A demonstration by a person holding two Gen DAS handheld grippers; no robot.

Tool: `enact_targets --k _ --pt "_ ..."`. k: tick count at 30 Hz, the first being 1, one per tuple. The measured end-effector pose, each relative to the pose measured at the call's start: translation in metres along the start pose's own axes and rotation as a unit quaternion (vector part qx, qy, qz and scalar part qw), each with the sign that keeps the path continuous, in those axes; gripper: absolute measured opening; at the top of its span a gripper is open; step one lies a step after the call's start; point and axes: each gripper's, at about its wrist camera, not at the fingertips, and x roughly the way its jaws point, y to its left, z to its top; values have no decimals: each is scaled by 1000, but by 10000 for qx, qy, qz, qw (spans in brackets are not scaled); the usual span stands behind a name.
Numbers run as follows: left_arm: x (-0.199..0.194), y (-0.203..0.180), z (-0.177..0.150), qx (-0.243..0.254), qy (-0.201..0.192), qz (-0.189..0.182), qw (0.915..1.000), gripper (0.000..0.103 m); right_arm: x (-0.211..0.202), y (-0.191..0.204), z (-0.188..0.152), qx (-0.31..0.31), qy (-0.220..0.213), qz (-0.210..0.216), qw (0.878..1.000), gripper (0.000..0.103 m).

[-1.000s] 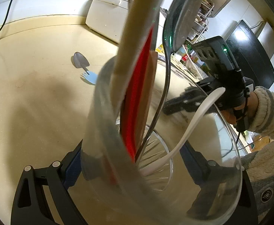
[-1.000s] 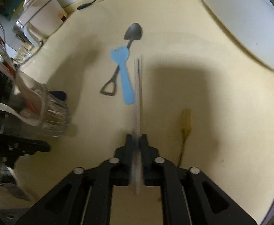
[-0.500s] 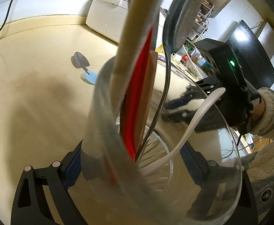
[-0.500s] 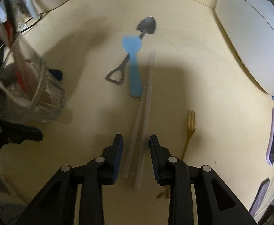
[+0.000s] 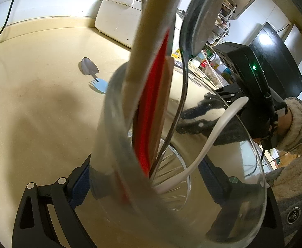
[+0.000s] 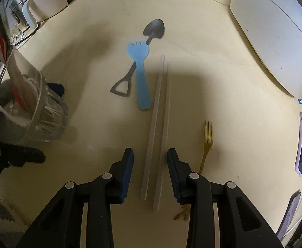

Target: Organize utensils

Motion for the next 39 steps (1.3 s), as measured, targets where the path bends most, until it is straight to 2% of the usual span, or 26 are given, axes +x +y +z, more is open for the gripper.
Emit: enact_targets --k 2,3,9,15,18,20,24,25,26,30,35,39 --pt "0 0 0 -7 -3 -7 10000 95 -1 3 3 -66 -1 26 10000 23" --pt "0 0 0 -12 -5 -14 10000 95 -3 2 -2 -98 12 32 9999 13" --pt "0 1 -1 -17 -8 -20 10000 95 -7 -12 1 129 28 323 9994 11" --pt "-1 1 -1 -12 -6 -15 10000 95 -21 -40 -7 863 -111 1300 9877 11" --pt "0 1 -1 -9 -5 -10 10000 95 -35 -51 -19 1261 -261 1925 9728 11" --pt "-1 1 -1 -1 -2 0 10000 95 -49 -54 -33 1590 -436 2473 9548 11" --pt "0 -1 0 8 2 11 10000 95 -80 -51 -43 1850 -965 3233 9230 11" --pt "0 0 0 9 2 12 10000 95 -90 -45 -39 1844 -1164 3477 9119 11" --pt "0 -1 0 12 4 16 10000 95 -93 -38 -37 1796 -1284 3600 9065 11" --pt "0 -2 0 19 7 25 10000 95 -118 -5 -22 1271 -1759 3942 8930 11" --pt "0 -3 0 8 3 11 10000 95 -113 37 2 639 -2011 3817 8999 11" --pt "0 -2 0 -5 -2 -2 10000 95 -105 57 9 173 -2066 3415 9167 11"
